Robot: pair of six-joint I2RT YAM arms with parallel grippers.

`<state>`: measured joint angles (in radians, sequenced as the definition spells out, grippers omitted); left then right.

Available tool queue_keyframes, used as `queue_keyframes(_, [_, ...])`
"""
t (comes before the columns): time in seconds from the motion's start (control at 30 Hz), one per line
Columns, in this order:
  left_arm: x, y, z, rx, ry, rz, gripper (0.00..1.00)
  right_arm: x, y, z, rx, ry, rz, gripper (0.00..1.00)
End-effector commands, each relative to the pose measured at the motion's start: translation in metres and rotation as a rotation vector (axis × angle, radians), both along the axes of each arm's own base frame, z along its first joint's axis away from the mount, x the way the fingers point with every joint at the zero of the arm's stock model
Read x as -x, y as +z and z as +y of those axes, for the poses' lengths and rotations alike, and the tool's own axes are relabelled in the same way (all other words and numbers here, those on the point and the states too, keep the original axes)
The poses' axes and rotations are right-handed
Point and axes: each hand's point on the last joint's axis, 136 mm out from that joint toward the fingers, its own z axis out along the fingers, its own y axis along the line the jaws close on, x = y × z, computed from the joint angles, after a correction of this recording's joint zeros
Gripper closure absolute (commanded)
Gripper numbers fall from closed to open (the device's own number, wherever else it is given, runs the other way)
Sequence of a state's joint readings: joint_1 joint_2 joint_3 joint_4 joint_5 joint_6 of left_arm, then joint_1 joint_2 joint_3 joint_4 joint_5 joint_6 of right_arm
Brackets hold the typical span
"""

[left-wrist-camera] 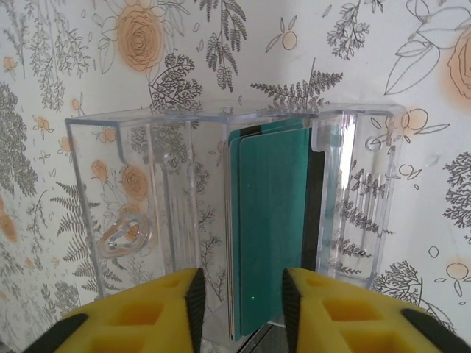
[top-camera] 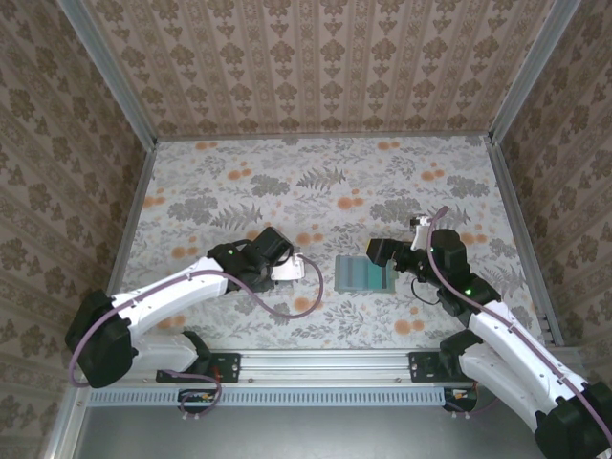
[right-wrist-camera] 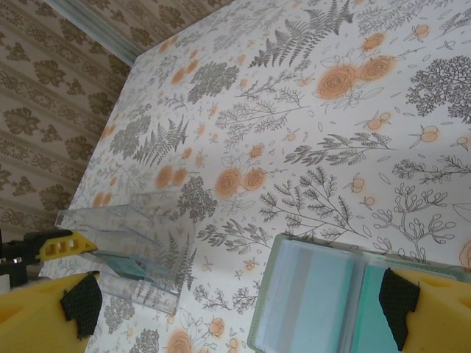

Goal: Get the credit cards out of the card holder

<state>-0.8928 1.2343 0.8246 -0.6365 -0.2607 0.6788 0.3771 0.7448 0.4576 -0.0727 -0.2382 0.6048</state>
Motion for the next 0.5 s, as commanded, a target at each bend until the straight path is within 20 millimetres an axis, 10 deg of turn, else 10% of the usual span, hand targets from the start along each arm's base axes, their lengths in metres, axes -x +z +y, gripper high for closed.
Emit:
queue_keyframes(0.0, [-0.001,0.02,-0.005,0.091,0.041,-0.002,0.57,0.0,-0.004,0.0,0.017,0.002,0.002,0.0])
queue_keyframes(0.13, [0.0,0.045,-0.02,0.252,0.11,0.02,0.3,0.0,-0.011,-0.001,0.031,-0.003,0.038,0.0])
queue_keyframes(0.47, [-0.015,0.133,-0.058,0.896,0.496,0.206,0.02,0.007,-0.055,-0.016,0.112,-0.075,0.216,0.02])
